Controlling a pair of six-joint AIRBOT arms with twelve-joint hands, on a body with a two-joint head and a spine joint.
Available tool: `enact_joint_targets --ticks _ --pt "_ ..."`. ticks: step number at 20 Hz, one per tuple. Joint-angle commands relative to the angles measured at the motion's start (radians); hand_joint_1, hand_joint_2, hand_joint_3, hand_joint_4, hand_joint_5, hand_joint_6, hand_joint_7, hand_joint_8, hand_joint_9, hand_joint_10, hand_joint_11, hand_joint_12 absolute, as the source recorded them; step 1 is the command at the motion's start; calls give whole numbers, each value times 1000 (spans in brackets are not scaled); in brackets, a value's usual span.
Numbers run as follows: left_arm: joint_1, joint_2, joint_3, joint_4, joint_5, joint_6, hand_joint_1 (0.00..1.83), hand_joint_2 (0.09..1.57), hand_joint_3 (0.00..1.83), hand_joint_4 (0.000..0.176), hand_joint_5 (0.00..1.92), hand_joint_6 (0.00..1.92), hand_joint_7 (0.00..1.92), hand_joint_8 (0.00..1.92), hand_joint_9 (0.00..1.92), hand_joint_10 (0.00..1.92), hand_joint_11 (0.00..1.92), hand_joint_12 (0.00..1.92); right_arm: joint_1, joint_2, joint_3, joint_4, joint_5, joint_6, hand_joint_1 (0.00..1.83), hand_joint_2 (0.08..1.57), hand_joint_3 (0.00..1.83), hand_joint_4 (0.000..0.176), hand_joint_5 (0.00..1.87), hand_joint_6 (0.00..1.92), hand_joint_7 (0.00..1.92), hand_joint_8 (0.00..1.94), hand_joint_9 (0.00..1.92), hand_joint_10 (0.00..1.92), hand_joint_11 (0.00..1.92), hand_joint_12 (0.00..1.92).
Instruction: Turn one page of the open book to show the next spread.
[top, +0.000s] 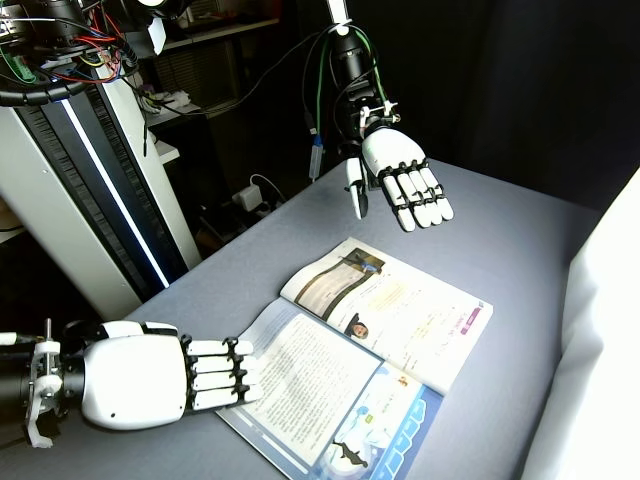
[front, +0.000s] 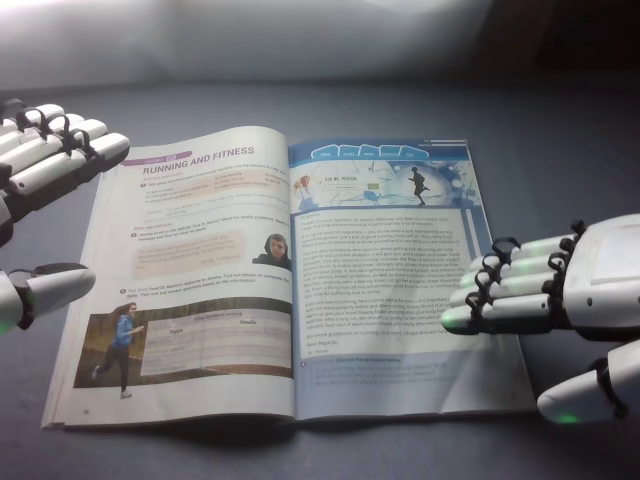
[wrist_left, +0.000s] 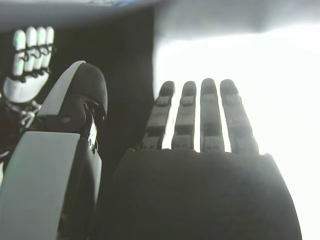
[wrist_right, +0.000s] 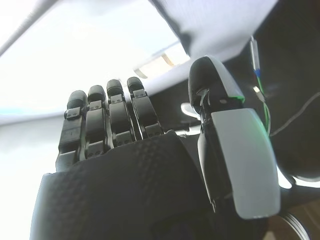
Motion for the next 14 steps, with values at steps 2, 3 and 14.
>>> enact_joint_targets --ticks 2,3,14 --pt "-3 8 0 -19 -133 2 337 1360 0 3 23 5 0 0 0 0 0 0 -9 -3 4 29 18 12 0 1333 2 0 38 15 0 0 0 0 0 0" --pt "-2 8 0 -20 -134 2 324 1363 0 5 19 3 0 0 0 0 0 0 -15 -6 7 29 15 15 0 1328 0 0 34 13 0 0 0 0 0 0" --pt "2 9 -4 -20 -147 2 325 1359 2 7 10 0 0 0 0 0 0 0 -43 -79 58 37 16 31 0 1299 0 0 0 0 0 0 0 0 0 0"
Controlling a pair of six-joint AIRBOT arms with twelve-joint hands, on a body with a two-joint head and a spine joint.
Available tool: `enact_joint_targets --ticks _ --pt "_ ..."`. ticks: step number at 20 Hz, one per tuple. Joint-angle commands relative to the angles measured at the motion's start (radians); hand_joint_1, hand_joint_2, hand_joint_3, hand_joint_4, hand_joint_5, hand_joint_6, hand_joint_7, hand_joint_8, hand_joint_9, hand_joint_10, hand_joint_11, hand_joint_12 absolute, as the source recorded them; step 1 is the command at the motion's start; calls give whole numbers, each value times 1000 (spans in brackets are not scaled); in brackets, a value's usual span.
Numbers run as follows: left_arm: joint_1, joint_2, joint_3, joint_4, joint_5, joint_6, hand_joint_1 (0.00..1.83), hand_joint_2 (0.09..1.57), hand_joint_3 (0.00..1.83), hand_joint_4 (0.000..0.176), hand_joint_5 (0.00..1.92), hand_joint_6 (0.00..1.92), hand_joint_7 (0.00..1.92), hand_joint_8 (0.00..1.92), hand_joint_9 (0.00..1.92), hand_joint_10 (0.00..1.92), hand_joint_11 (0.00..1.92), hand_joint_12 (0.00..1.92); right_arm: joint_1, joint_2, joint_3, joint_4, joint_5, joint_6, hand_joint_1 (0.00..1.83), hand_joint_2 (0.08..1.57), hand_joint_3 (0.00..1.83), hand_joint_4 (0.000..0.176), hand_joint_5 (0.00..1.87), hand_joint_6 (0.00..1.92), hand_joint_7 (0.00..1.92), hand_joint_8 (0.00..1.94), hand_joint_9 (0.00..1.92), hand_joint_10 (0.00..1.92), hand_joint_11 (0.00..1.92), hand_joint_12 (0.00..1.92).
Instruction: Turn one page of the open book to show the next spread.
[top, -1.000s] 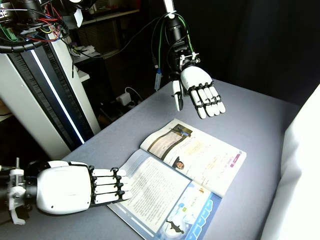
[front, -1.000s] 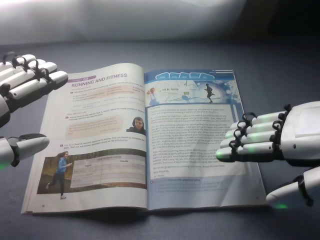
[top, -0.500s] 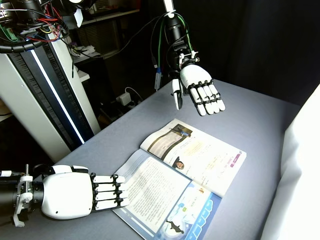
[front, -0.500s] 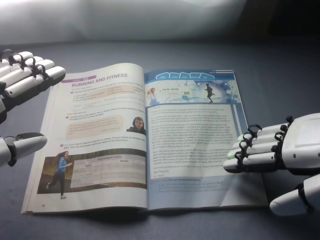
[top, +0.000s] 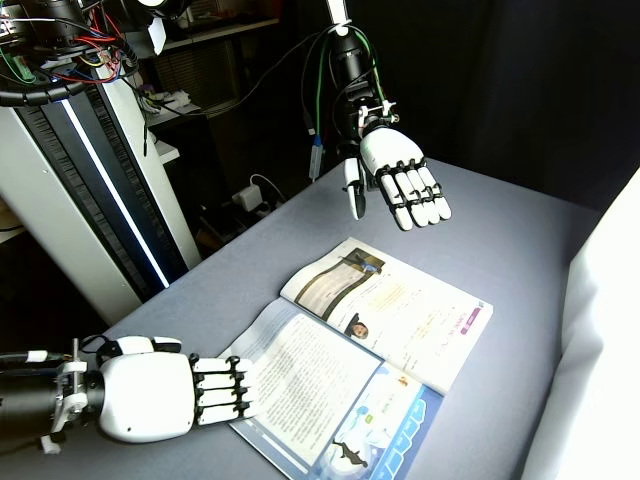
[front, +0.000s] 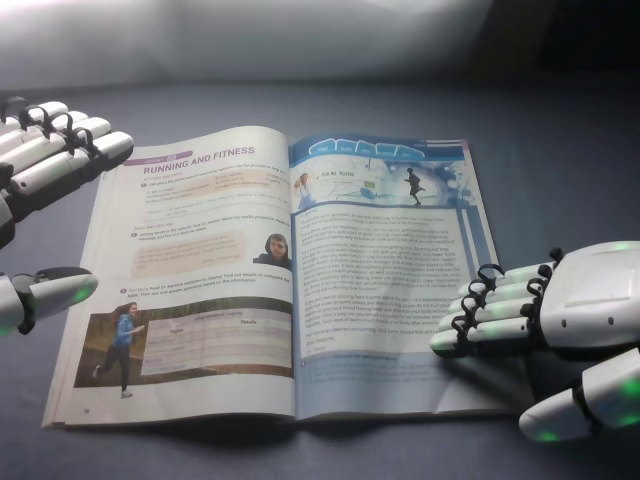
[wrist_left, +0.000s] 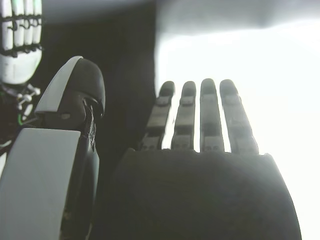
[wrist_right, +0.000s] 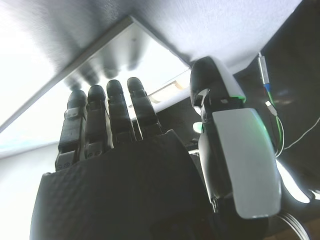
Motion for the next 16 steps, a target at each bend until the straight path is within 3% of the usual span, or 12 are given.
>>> enact_joint_targets --ticks 1,2,4,5,6,9,11,16 --pt "1 9 0 -23 -127 2 322 1359 2 7 14 3 0 0 0 0 0 0 1 2 11 37 36 5 0 1309 0 0 0 0 0 0 0 0 0 0" --pt "2 9 0 -24 -128 2 321 1358 1 17 6 0 0 0 0 0 0 0 1 -2 18 44 40 5 0 1301 0 0 0 0 0 0 0 0 0 0" --pt "3 9 -1 -24 -129 2 323 1358 1 20 0 0 0 0 0 0 0 0 1 -20 29 58 48 5 0 1275 0 0 0 0 0 0 0 0 0 0" --pt "4 9 -1 -25 -130 2 323 1359 1 19 0 0 0 0 0 0 0 0 1 -29 35 65 52 4 0 1262 0 0 0 0 0 0 0 0 0 0" --pt "5 9 -1 -26 -131 2 361 1357 0 5 16 5 0 0 0 0 0 0 1 -41 44 76 57 2 0 1254 0 0 0 0 0 0 0 0 0 0" --pt "9 9 -2 -30 -134 2 390 1354 0 8 25 5 0 0 0 0 0 0 1 -72 64 126 75 -38 0 1245 0 0 0 0 0 0 0 0 0 0" --pt "11 9 -3 -32 -136 2 418 1353 0 0 43 10 0 0 0 0 0 0 3 -98 82 155 86 -59 0 1248 0 0 0 0 0 0 0 0 0 0" --pt "33 12 -8 -54 -165 3 279 1375 5 11 33 4 0 0 0 0 0 0 5 -171 125 274 121 -167 0 1261 0 0 0 0 0 0 0 0 0 0"
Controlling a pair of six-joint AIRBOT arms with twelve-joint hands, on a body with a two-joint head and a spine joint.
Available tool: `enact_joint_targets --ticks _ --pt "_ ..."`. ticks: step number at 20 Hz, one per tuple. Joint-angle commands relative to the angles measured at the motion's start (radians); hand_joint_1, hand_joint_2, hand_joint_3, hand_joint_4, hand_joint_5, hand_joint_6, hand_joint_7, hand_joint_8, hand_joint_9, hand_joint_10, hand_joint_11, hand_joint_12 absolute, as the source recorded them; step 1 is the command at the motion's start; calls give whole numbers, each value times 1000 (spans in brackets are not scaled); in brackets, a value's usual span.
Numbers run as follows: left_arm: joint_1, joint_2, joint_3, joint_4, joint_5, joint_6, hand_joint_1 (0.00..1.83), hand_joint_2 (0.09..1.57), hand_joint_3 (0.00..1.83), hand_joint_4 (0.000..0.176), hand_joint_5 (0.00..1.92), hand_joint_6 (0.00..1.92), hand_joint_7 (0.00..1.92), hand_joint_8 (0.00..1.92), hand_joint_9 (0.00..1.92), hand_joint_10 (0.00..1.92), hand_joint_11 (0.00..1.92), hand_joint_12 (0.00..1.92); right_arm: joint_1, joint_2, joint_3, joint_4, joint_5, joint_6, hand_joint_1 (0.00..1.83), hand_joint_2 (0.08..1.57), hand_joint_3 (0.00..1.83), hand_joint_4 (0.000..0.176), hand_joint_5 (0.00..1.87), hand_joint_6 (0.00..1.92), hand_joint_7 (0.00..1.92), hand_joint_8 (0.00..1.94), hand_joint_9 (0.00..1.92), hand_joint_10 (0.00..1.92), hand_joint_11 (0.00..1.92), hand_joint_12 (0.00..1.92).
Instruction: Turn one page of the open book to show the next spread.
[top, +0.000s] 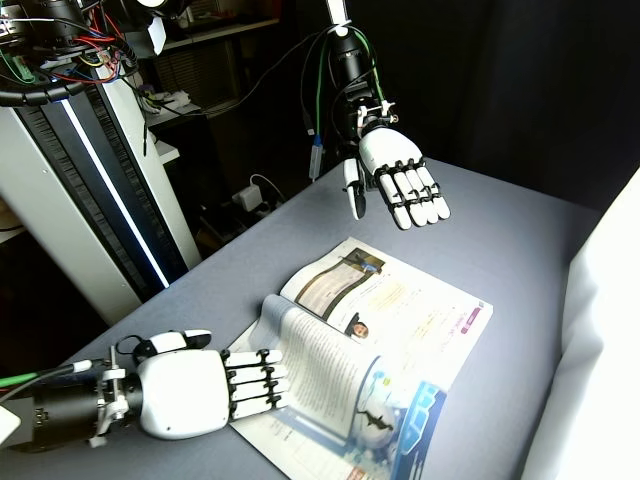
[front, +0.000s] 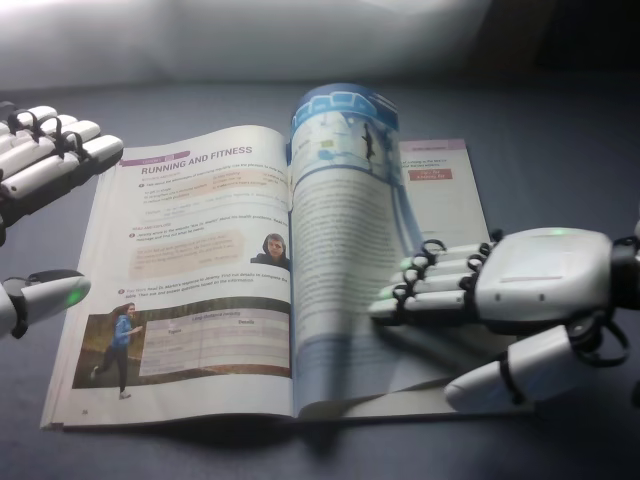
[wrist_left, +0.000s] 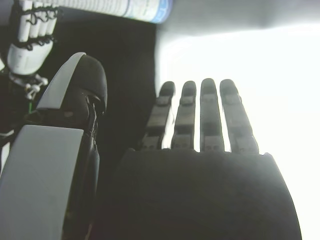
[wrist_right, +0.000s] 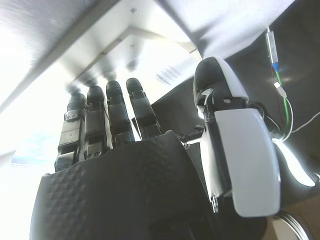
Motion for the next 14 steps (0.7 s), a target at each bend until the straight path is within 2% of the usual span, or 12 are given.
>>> enact_joint_targets --ticks 1,3,5,7,9,13,14 --pt "4 15 -4 -31 -146 4 233 1383 7 10 40 5 0 0 0 0 0 0 6 -18 7 60 77 -17 0 1274 0 0 0 0 0 0 0 0 0 0" --pt "21 21 -10 -48 -162 11 284 1483 24 1 44 4 0 0 0 0 0 0 12 -48 26 122 102 -68 0 1264 0 0 0 0 0 0 0 0 0 0" --pt "48 26 -14 -76 -179 14 389 1563 11 0 55 3 0 0 0 0 0 0 17 -75 43 201 139 -139 0 1262 0 0 0 0 0 0 0 0 0 0" --pt "83 34 -22 -109 -207 20 358 1571 38 0 35 5 0 0 0 0 0 0 28 -102 60 266 180 -185 0 1248 0 0 0 0 0 0 0 0 0 0" --pt "118 39 -30 -137 -235 22 411 1569 17 0 59 5 7 1 0 0 0 0 44 -135 78 307 217 -212 0 1256 0 0 0 0 0 0 0 0 0 0" --pt "137 34 -30 -153 -236 22 361 1571 52 0 63 8 0 0 0 0 0 0 78 -192 103 370 286 -260 0 1259 0 0 0 0 0 0 0 0 0 0" --pt "137 30 -28 -154 -232 22 255 1571 55 0 44 6 0 0 0 0 0 0 86 -204 110 371 295 -261 0 1259 0 0 0 0 0 0 0 0 0 0"
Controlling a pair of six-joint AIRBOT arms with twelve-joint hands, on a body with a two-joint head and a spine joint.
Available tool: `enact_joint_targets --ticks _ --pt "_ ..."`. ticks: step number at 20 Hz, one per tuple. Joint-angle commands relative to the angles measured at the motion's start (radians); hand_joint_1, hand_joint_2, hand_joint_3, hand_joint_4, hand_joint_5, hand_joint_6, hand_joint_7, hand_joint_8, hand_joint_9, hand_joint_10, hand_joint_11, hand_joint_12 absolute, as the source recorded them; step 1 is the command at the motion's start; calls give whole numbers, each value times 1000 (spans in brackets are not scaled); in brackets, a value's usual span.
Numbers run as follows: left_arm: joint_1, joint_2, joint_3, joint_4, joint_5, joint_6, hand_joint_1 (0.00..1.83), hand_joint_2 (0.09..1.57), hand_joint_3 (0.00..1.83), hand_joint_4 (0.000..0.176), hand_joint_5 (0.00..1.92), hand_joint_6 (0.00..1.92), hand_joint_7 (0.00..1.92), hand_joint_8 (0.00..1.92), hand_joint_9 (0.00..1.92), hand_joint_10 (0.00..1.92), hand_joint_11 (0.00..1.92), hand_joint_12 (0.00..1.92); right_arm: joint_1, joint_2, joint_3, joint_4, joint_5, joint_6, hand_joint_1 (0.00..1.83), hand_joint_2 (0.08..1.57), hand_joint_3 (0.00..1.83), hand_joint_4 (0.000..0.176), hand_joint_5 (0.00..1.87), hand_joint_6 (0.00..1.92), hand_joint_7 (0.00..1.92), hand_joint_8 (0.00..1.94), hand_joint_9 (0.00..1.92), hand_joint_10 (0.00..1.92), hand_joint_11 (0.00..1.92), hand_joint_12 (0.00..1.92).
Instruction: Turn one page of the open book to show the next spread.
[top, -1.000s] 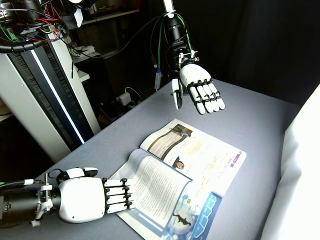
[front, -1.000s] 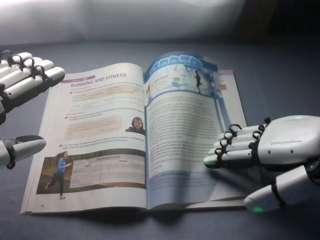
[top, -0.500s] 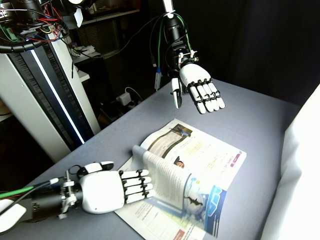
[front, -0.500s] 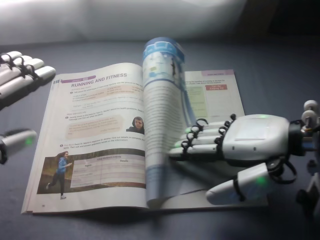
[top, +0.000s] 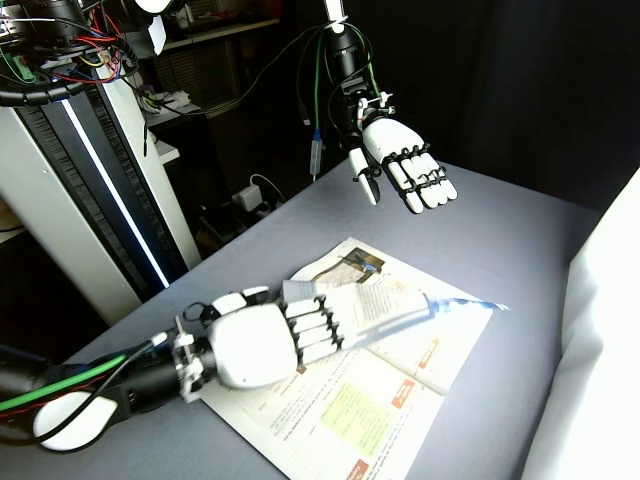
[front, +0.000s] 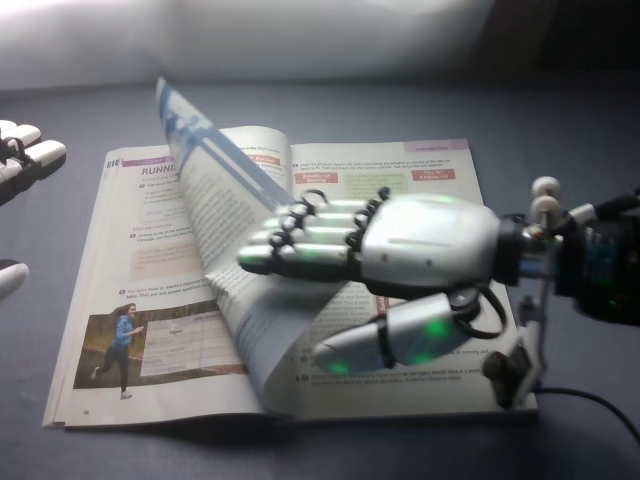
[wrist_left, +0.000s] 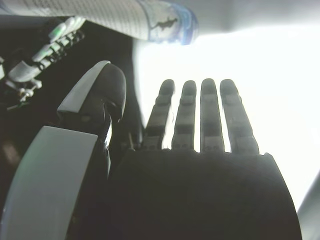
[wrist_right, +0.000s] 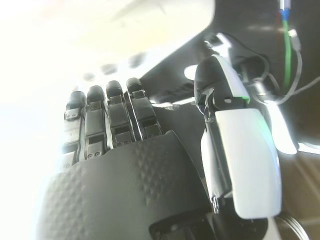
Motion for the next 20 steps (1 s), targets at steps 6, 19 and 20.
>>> enact_joint_targets --ticks 6,19,20 --pt "-4 -26 20 -23 -101 0 0 1381 0 0 48 4 15 1 0 0 0 0 116 -93 44 13 167 2 0 1214 0 0 0 0 0 0 0 0 0 0" --pt "-17 -63 52 -6 -94 -23 0 1237 0 0 227 12 338 9 355 25 0 924 259 -168 48 15 361 5 0 1210 0 0 0 0 0 0 0 0 0 0" --pt "-17 -63 50 -8 -97 -24 0 1237 0 0 227 11 338 9 356 25 0 924 260 -149 33 16 374 5 0 1209 0 0 0 0 0 0 0 0 0 0"
